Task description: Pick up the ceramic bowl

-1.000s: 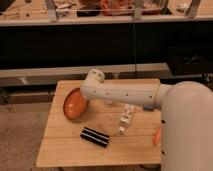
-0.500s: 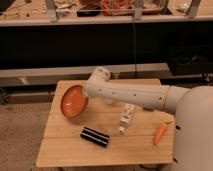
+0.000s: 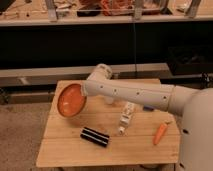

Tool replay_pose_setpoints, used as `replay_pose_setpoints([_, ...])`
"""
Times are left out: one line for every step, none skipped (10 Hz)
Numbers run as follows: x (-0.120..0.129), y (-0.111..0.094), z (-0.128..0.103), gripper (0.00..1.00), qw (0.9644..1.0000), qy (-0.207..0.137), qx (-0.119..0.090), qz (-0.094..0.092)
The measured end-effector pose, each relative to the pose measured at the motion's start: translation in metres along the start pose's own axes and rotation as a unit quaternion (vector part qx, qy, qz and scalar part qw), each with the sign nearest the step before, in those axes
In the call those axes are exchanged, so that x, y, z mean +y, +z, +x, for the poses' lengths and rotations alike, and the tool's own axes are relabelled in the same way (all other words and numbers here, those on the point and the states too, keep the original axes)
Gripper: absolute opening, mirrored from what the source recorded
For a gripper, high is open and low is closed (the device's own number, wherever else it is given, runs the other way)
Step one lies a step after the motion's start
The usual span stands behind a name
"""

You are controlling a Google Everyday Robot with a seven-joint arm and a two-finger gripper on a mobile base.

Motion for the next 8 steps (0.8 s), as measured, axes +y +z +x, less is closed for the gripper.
replay_pose_setpoints([0.0, -0.006, 0.001, 0.0, 1.0, 0.001, 0.004, 0.0])
replay_pose_setpoints([0.001, -0.009, 0.002, 0.0, 1.0, 0.002, 0.007, -0.001])
replay_pose_setpoints([0.001, -0.012, 0.002, 0.0, 1.0, 0.003, 0.009, 0.0])
replay_pose_setpoints([0.001, -0.016, 0.003, 0.0, 0.9999, 0.003, 0.013, 0.0])
replay_pose_setpoints([0.001, -0.019, 0.003, 0.0, 0.9999, 0.003, 0.016, 0.001])
replay_pose_setpoints([0.001, -0.022, 0.003, 0.0, 0.9998, 0.003, 0.018, 0.003])
replay_pose_setpoints([0.002, -0.024, 0.004, 0.0, 0.9998, 0.004, 0.02, 0.003])
replay_pose_setpoints([0.003, -0.026, 0.004, 0.0, 0.9997, 0.006, 0.024, 0.002])
